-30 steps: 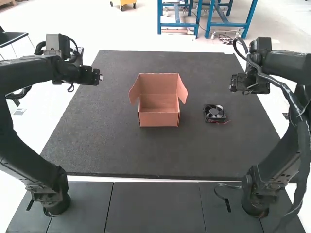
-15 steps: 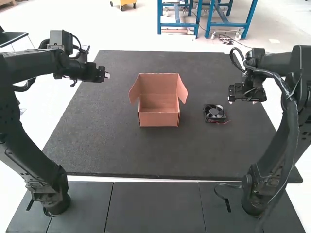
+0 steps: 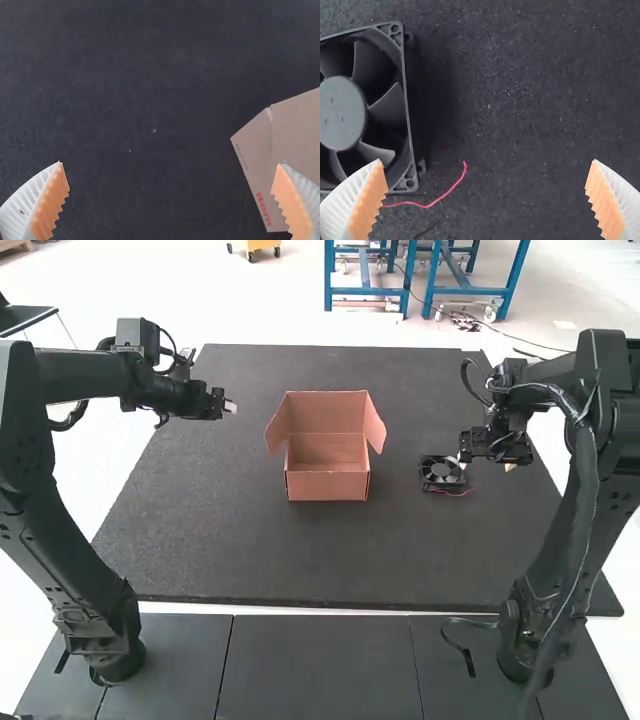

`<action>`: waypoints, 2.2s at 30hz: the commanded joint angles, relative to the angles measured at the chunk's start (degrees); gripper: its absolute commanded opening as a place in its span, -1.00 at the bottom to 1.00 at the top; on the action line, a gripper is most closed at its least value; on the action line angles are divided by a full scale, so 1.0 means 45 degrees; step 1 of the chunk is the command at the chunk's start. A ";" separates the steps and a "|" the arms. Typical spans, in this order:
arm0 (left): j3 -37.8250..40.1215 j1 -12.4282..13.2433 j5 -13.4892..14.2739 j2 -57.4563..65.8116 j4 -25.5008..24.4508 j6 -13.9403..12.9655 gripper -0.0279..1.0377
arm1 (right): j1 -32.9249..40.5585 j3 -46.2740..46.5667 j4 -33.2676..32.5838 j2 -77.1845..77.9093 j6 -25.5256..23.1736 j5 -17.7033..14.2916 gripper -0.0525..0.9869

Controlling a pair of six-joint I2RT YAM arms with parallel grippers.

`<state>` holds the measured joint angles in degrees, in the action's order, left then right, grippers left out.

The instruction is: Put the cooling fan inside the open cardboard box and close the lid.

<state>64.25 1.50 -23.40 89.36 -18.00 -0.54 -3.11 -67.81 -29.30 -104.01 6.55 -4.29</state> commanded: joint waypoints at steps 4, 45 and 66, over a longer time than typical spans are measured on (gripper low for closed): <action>0.0371 0.0038 -0.0015 -0.0151 0.0250 0.0080 0.84 | 0.0106 -0.0829 0.0105 -0.0520 -0.0322 0.0095 0.84; 0.0859 0.0077 -0.0015 0.0103 0.0387 0.0197 0.84 | 0.0555 -0.2880 -0.1770 -0.3138 -0.0615 0.0349 0.84; 0.1035 0.0097 -0.0054 0.0064 0.0465 0.0178 0.84 | 0.0087 -0.3251 -0.2376 -0.3450 -0.0810 -0.0530 0.85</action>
<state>65.78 1.50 -23.40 89.36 -16.40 0.05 -1.74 -81.17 -39.40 -117.86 3.42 -4.60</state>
